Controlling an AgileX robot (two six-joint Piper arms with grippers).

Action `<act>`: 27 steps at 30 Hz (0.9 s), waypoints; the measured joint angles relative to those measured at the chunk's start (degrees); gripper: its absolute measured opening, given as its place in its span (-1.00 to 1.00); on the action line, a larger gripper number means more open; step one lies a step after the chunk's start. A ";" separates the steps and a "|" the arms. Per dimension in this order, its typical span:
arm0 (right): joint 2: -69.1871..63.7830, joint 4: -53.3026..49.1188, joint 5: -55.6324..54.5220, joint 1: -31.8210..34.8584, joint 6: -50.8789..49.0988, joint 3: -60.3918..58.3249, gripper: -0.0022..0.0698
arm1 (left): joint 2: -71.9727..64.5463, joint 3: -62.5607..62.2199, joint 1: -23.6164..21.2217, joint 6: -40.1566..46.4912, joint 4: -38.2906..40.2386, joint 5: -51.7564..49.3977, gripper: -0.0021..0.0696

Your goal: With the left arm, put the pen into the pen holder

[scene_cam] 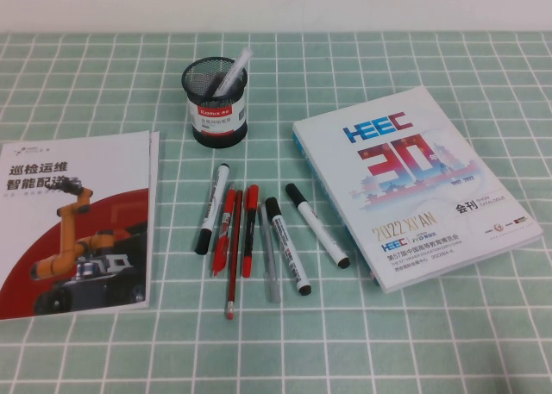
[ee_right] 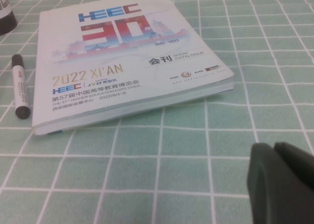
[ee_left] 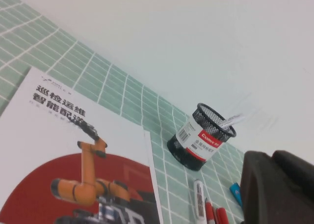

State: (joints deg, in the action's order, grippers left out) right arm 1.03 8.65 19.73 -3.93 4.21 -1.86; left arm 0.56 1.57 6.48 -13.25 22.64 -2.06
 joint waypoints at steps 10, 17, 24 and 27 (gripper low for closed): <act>0.00 0.00 0.00 0.00 0.00 0.00 -1.00 | -14.04 -18.48 0.00 5.46 -0.10 -19.46 -0.94; 0.00 0.00 0.00 0.00 0.00 0.00 -1.00 | -35.40 -35.92 0.00 13.95 -0.48 -37.59 -0.94; 0.00 0.00 0.00 0.00 0.00 0.00 -1.00 | -56.44 -50.10 1.77 20.18 -0.40 -44.11 -0.94; 0.00 0.00 0.00 0.00 0.00 0.00 -1.00 | -64.96 -55.01 4.86 21.03 -0.93 -44.23 -0.94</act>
State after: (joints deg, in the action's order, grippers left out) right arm 1.03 8.65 19.73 -3.93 4.21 -1.86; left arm -64.40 -53.44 11.34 7.77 21.71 -46.30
